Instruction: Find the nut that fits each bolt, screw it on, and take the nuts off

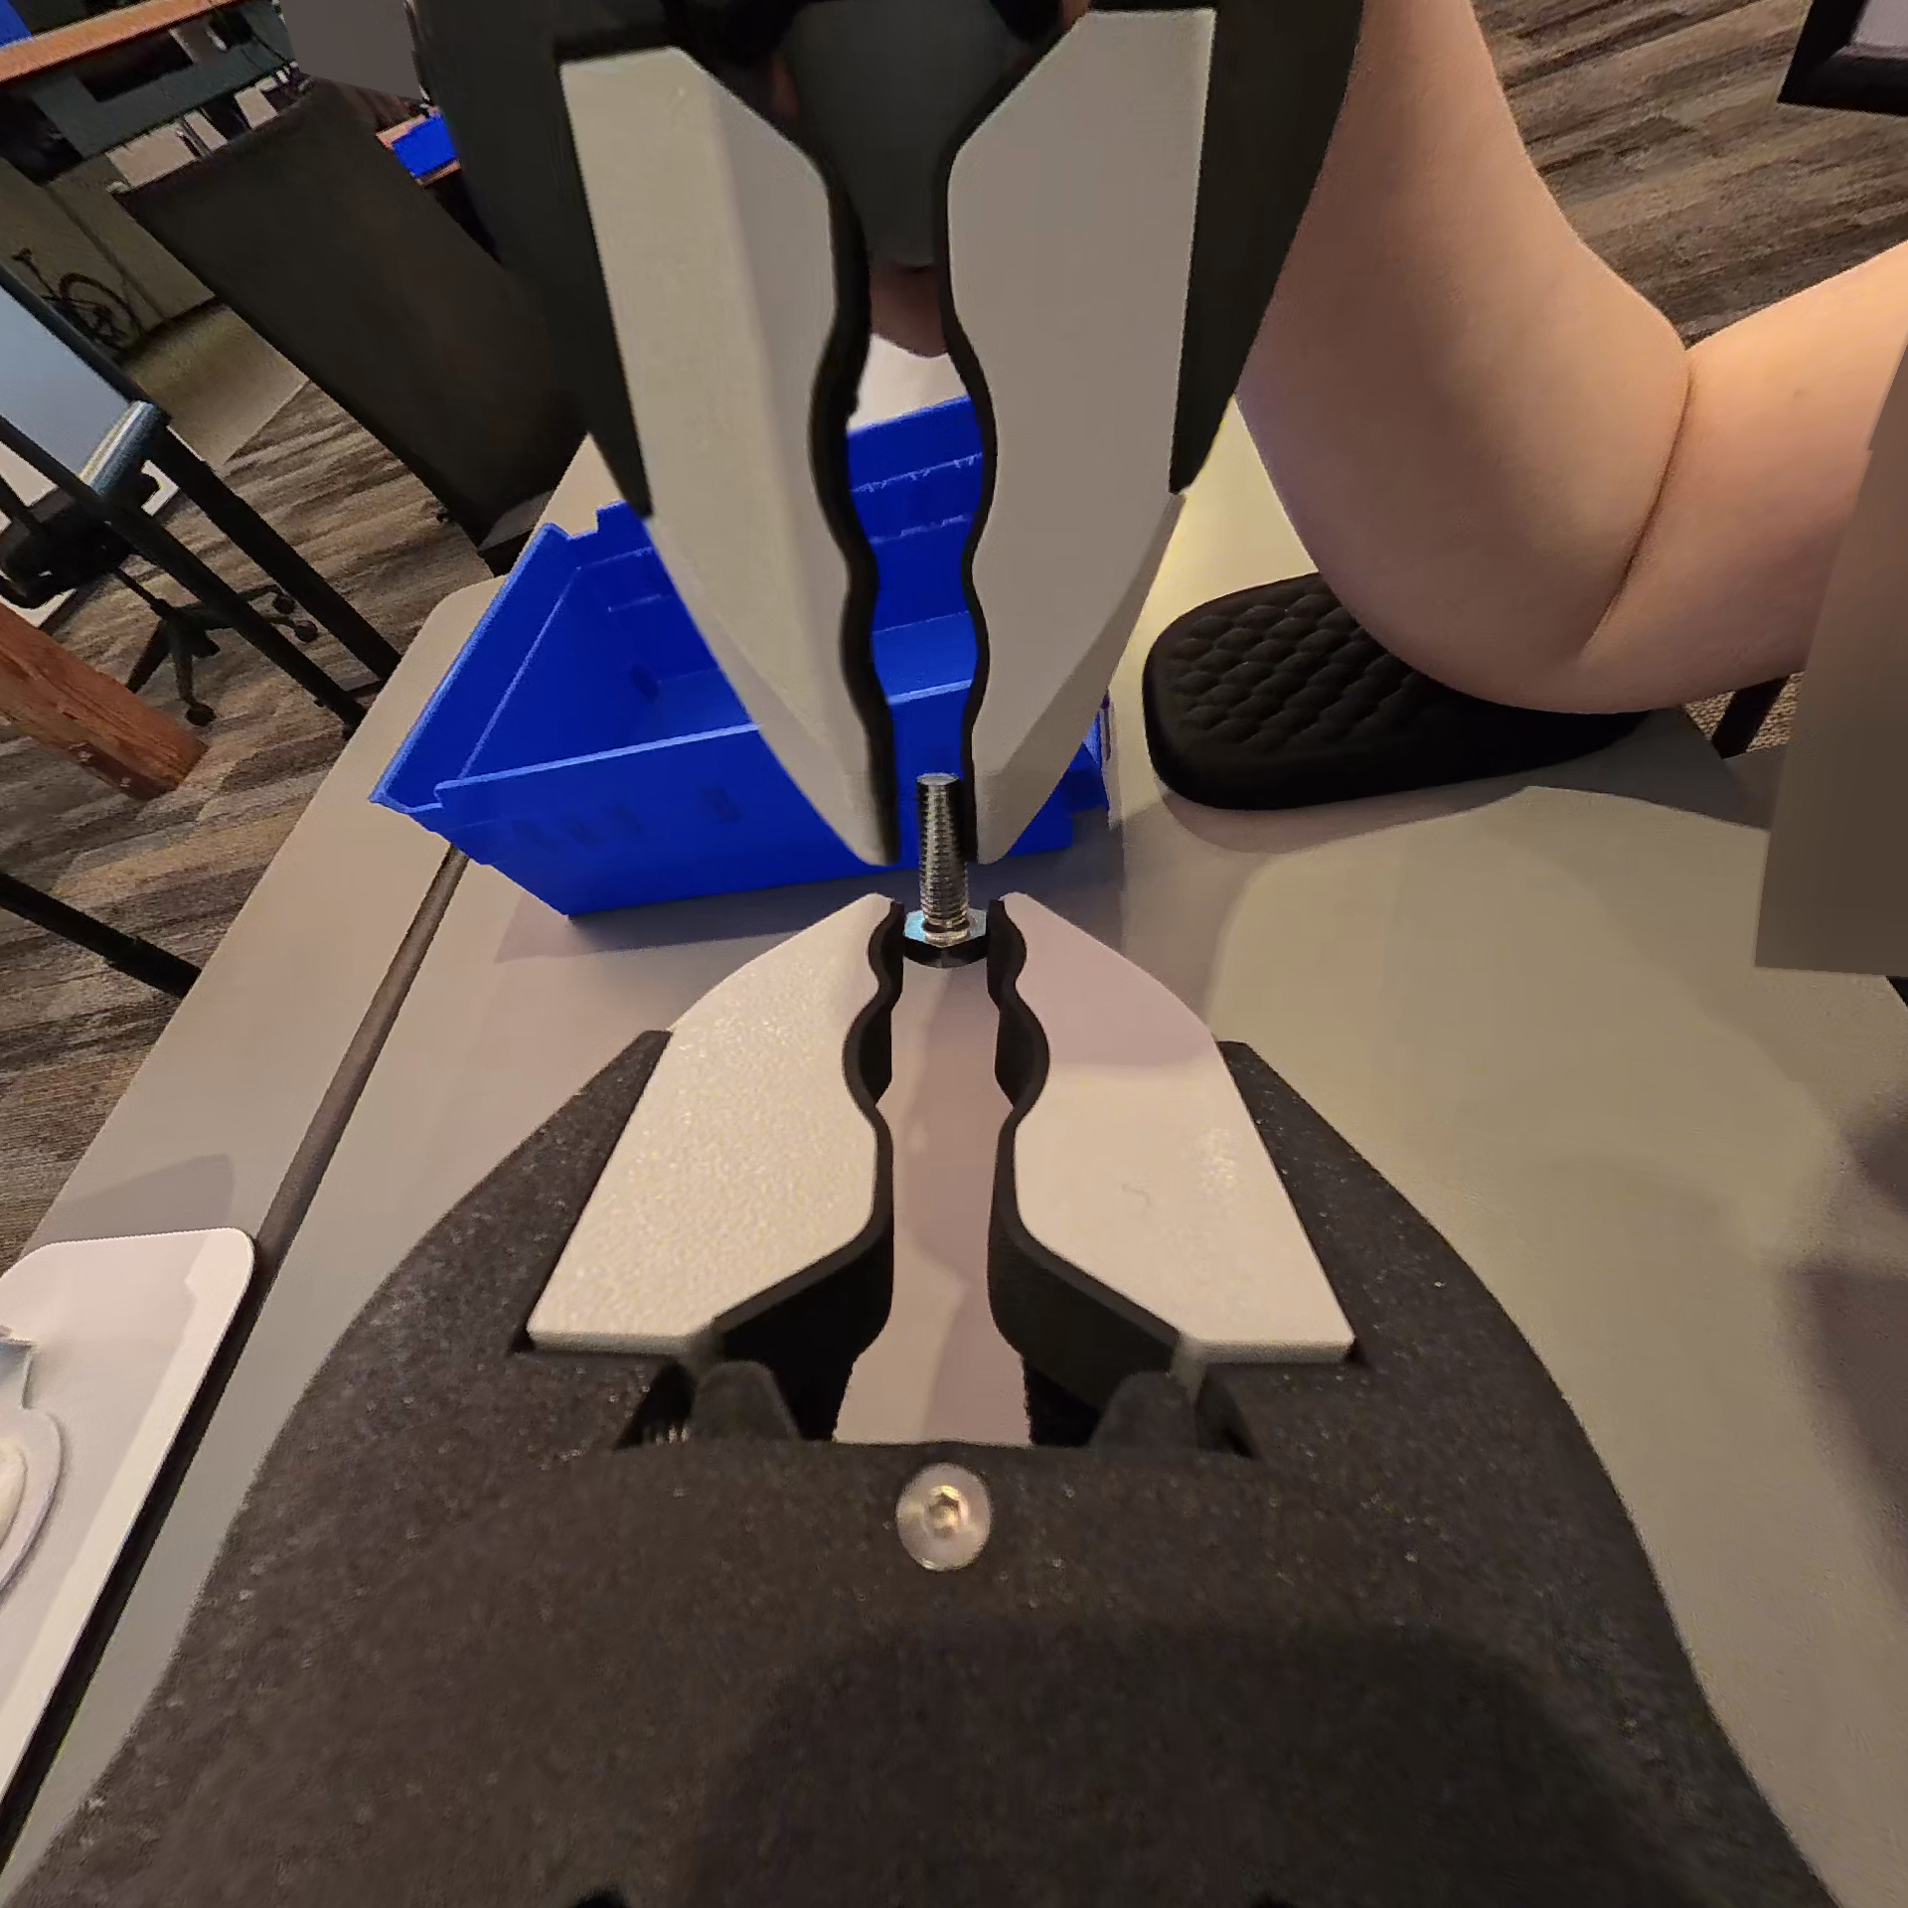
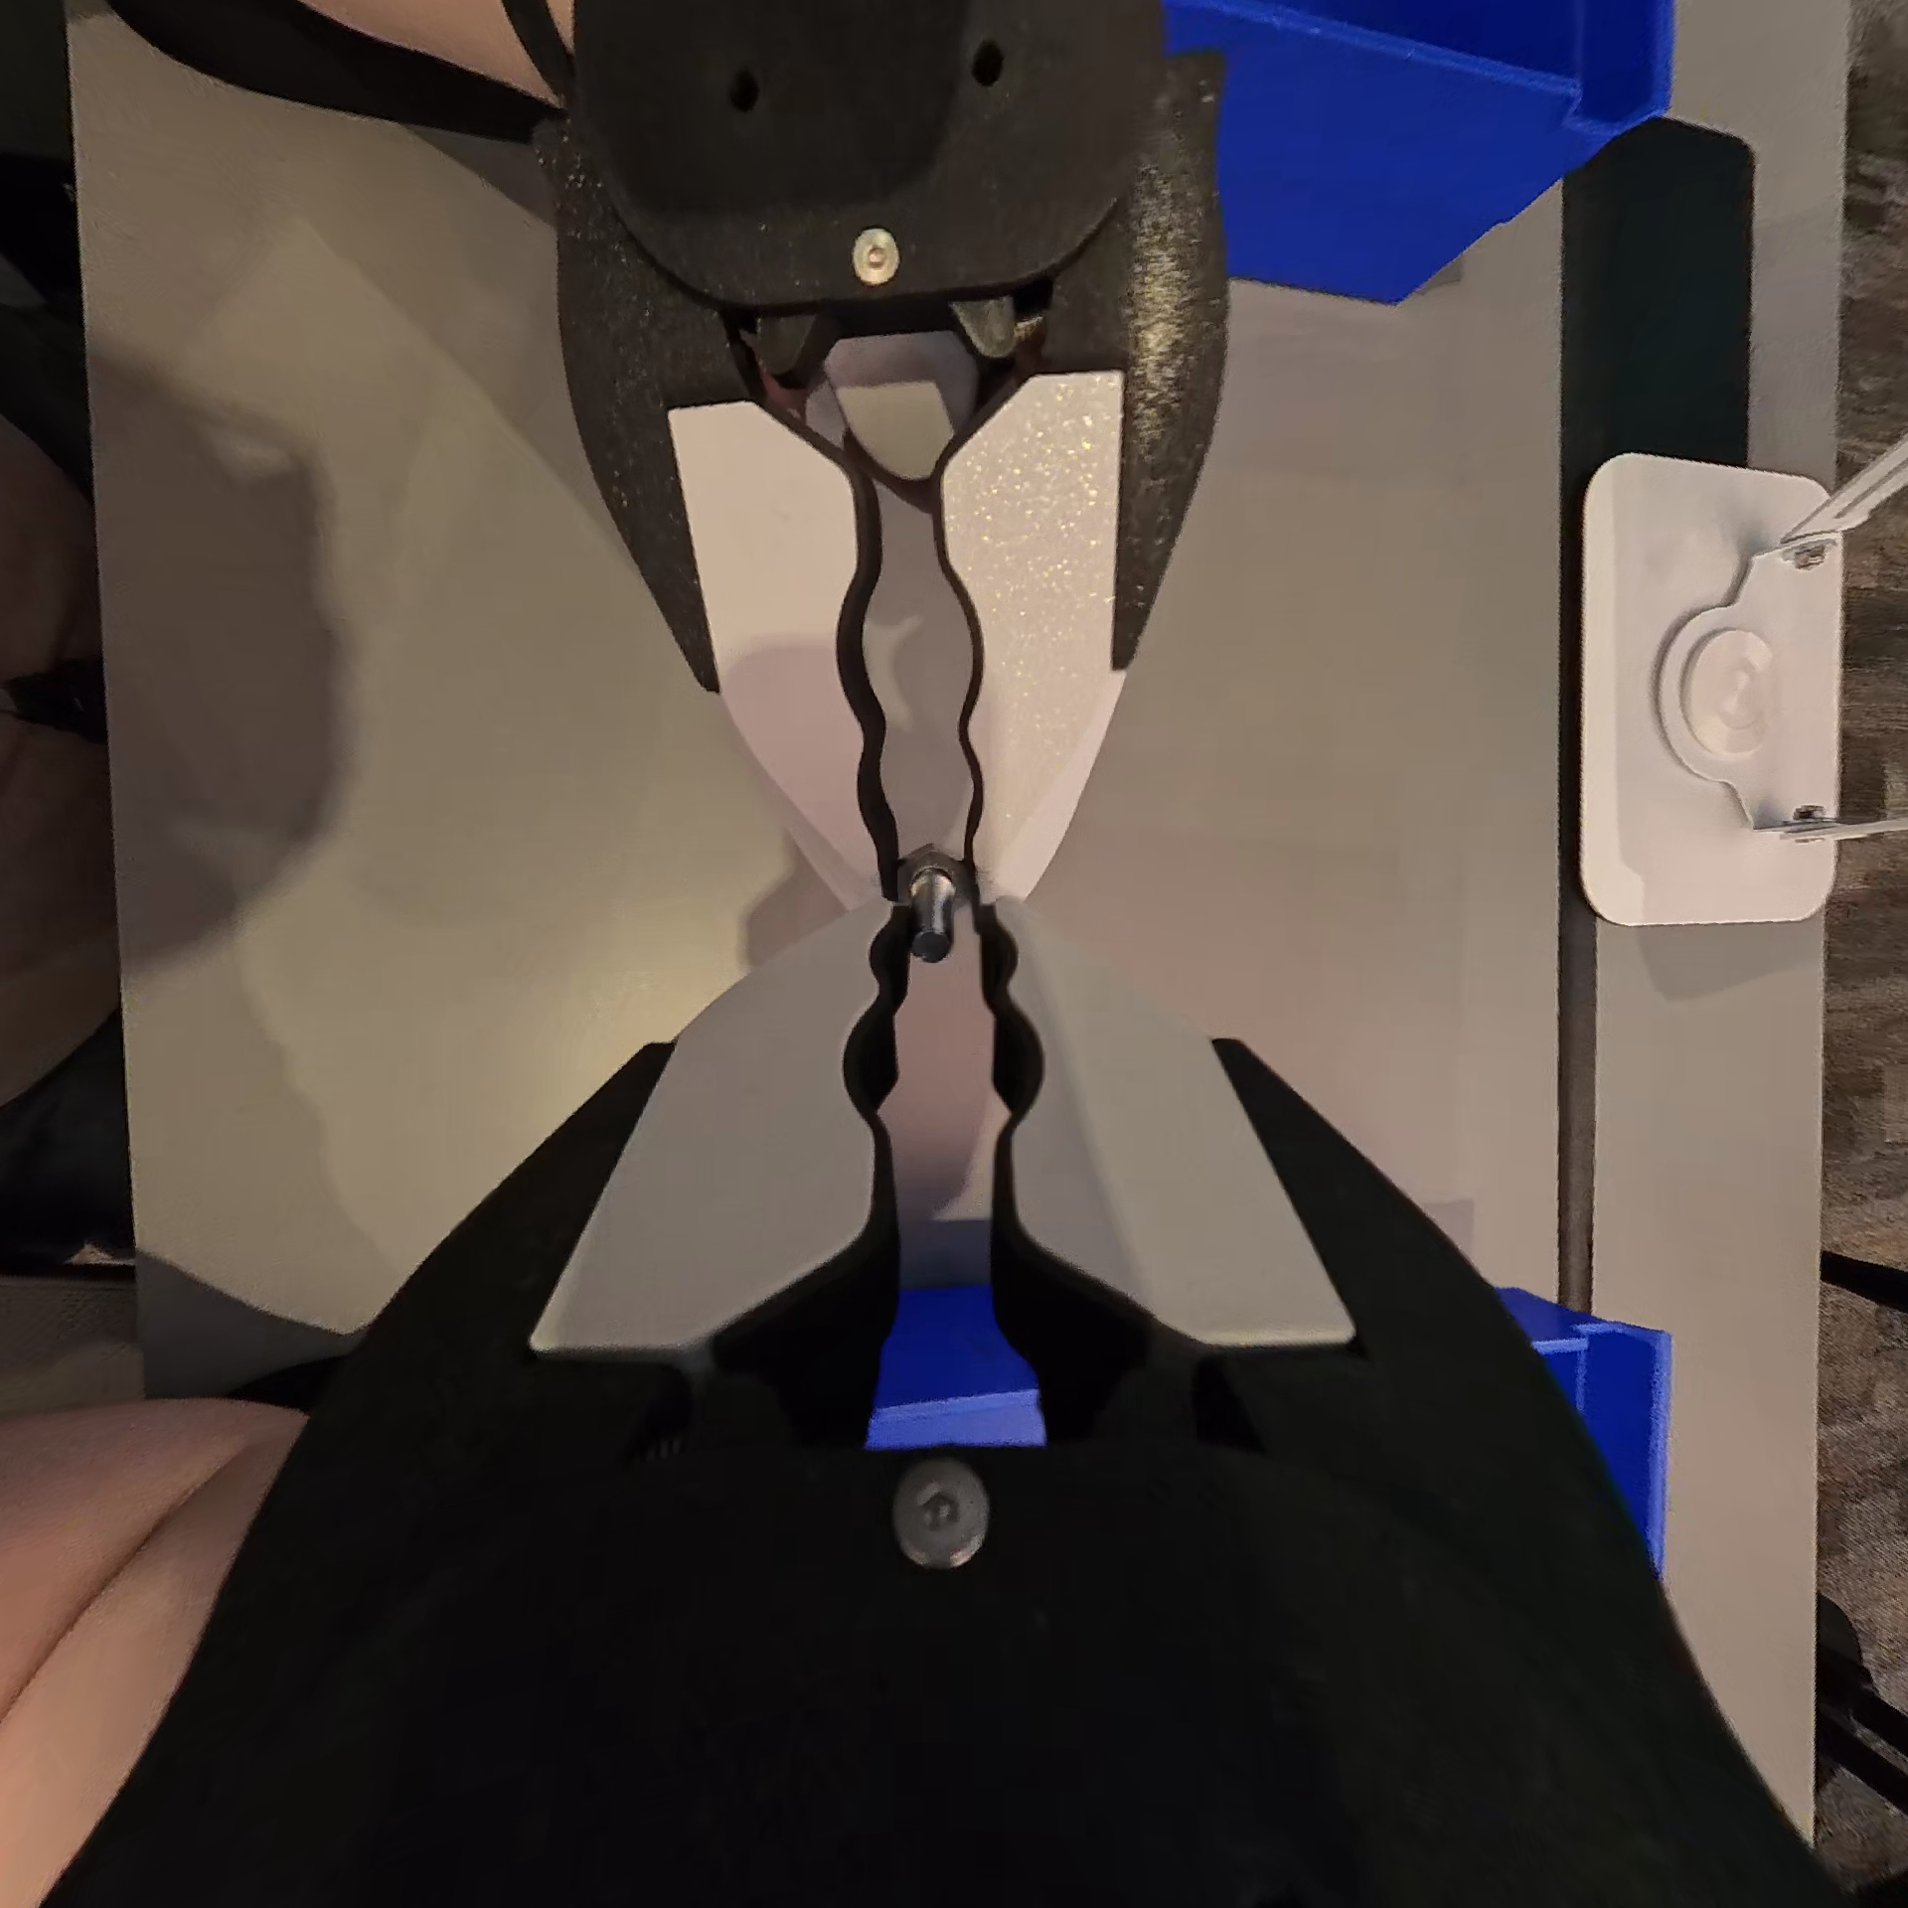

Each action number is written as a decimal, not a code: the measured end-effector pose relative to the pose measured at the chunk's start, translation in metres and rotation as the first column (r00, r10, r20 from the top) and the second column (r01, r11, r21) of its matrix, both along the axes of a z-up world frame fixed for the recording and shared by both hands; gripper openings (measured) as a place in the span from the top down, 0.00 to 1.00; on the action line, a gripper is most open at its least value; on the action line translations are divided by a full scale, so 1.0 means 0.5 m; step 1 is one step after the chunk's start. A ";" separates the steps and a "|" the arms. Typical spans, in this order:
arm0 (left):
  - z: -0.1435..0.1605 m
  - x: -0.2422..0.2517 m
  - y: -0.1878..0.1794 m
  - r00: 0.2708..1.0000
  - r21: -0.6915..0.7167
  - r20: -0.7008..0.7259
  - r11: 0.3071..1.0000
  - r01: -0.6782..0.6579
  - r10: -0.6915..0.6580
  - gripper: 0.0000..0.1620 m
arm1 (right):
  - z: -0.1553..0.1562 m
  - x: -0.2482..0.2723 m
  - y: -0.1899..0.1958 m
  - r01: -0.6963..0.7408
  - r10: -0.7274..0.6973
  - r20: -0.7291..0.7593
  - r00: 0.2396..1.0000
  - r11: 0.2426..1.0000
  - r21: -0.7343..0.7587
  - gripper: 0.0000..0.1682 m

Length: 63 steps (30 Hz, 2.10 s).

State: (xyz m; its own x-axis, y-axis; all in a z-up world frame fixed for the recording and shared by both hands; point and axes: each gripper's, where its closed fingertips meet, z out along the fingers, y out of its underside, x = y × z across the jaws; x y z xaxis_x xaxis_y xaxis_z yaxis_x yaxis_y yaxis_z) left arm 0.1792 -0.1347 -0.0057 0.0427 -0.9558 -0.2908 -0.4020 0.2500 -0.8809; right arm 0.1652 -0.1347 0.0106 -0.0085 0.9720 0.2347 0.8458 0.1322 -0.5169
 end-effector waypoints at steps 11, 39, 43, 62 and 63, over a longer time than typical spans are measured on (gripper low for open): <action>0.105 -0.092 0.065 0.988 0.046 0.105 0.991 -0.122 0.117 0.91 | 0.095 0.017 0.001 -0.028 0.049 -0.237 0.970 0.995 0.095 0.88; 0.360 -0.558 0.126 0.778 0.067 0.470 0.862 -0.503 0.417 0.91 | -0.277 -0.189 0.099 -0.438 0.394 0.384 0.835 0.899 0.029 0.88; 0.357 -0.549 0.133 0.782 0.050 0.473 0.873 -0.484 0.406 0.91 | -0.290 -0.194 0.107 -0.526 0.453 0.470 0.757 0.850 0.029 0.88; 0.342 -0.539 0.141 0.804 0.043 0.435 0.883 -0.468 0.405 0.91 | -0.329 -0.188 0.130 -0.573 0.532 0.506 0.679 0.815 -0.087 0.89; 0.340 -0.537 0.142 0.806 0.041 0.431 0.883 -0.467 0.406 0.91 | -0.331 -0.187 0.130 -0.574 0.534 0.507 0.677 0.814 -0.092 0.89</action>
State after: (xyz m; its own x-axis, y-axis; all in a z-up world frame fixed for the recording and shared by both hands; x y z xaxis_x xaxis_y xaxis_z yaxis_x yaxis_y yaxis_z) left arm -0.0894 -0.0635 0.1646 0.5865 -0.7590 -0.2827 -0.1196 0.2640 -0.9571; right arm 0.0716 -0.0696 -0.1551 -0.6716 0.7331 0.1074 0.7352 0.6774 -0.0268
